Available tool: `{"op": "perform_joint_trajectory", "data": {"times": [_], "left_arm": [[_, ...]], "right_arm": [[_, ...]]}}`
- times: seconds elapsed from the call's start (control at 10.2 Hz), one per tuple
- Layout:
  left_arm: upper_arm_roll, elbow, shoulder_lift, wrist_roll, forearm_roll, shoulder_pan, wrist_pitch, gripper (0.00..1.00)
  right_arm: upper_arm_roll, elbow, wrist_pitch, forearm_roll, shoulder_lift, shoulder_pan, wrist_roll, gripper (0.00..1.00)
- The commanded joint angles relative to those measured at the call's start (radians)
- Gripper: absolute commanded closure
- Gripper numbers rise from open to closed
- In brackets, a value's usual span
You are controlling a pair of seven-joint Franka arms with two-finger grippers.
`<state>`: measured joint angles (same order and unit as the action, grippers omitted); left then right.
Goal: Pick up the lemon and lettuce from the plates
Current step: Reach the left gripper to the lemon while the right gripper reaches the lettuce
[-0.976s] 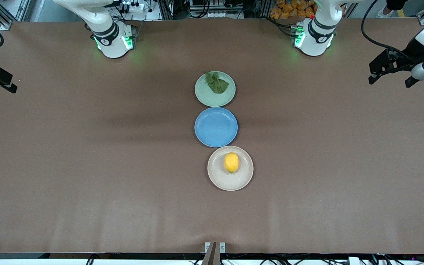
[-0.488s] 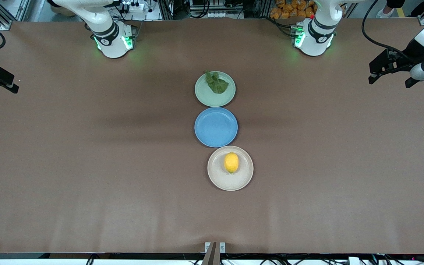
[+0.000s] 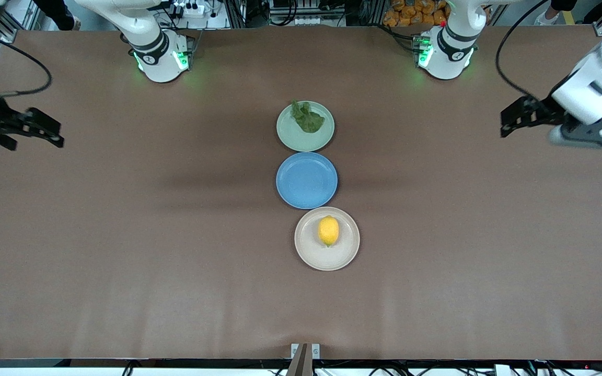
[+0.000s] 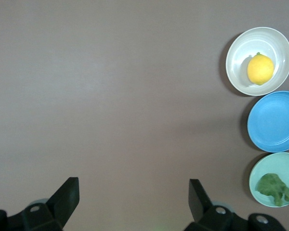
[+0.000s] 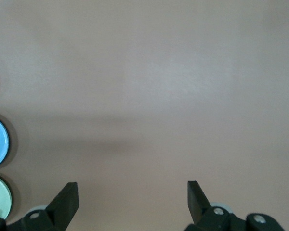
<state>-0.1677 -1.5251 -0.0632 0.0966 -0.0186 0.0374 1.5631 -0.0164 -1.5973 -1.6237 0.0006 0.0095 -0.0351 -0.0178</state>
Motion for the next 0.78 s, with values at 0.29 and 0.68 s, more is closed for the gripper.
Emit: {"op": "perform_joint_trajectory", "data": {"times": [0.29, 0.68], "left_arm": [[-0.004, 0.083, -0.297, 0.366, -0.011, 0.220, 0.184, 0.00], [-0.001, 0.085, -0.469, 0.619, -0.008, 0.311, 0.437, 0.00]], "right_arm": [[-0.146, -0.172, -0.105, 0.006, -0.008, -0.006, 0.061, 0.00], [-0.295, -0.266, -0.226, 0.004, 0.035, -0.071, 0.221, 0.00]]}}
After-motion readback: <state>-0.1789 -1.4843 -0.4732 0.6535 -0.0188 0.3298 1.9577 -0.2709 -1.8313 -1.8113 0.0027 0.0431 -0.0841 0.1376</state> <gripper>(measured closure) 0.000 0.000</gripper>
